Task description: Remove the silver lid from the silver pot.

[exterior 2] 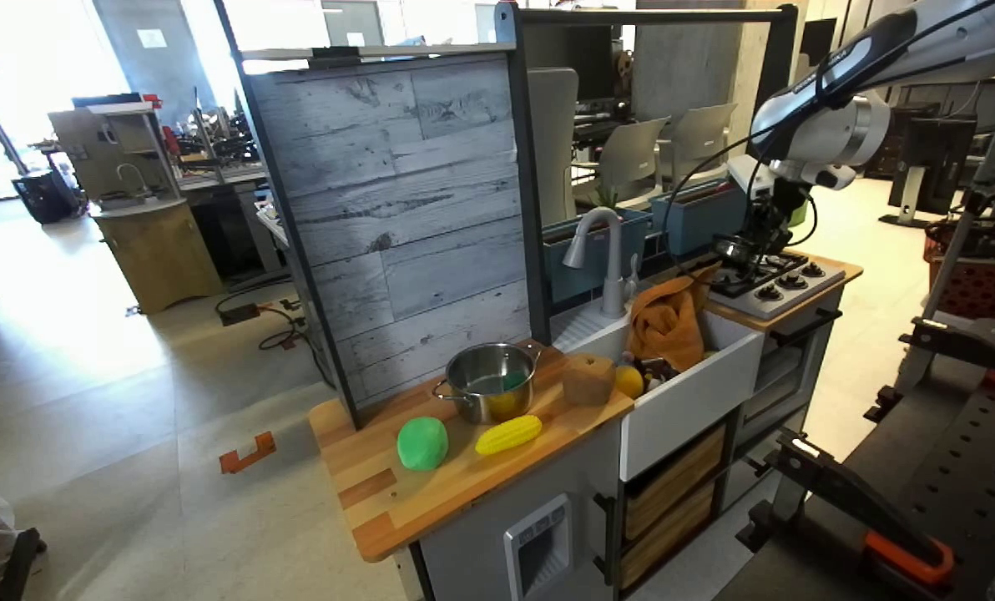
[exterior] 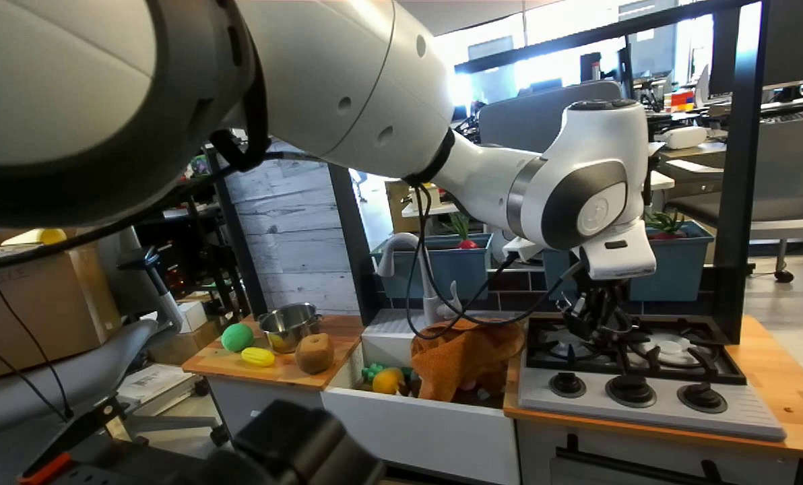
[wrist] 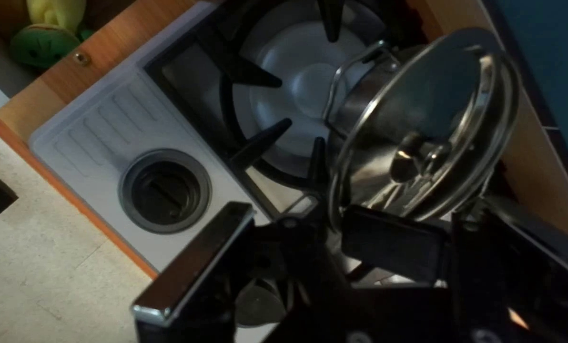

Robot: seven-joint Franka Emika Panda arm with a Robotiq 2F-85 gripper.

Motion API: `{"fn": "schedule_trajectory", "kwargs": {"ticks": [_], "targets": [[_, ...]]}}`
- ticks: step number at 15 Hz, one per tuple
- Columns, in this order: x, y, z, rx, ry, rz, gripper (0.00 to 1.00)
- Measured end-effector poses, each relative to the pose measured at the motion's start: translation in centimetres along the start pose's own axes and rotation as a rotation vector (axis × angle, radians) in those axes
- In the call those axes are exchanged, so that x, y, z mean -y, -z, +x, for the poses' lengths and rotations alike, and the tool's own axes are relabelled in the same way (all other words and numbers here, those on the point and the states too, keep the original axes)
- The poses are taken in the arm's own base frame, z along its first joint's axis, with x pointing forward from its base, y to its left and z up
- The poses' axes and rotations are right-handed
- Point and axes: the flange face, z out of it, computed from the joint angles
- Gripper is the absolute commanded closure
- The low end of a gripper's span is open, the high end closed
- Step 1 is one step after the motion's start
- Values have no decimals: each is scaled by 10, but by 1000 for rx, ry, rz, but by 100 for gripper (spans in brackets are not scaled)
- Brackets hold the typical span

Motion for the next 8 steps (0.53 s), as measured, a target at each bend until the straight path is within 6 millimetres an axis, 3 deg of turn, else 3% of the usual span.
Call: {"fn": "schedule_trajectory", "kwargs": {"ticks": [8], "targets": [[13, 13, 31, 90, -28, 169, 100]]}}
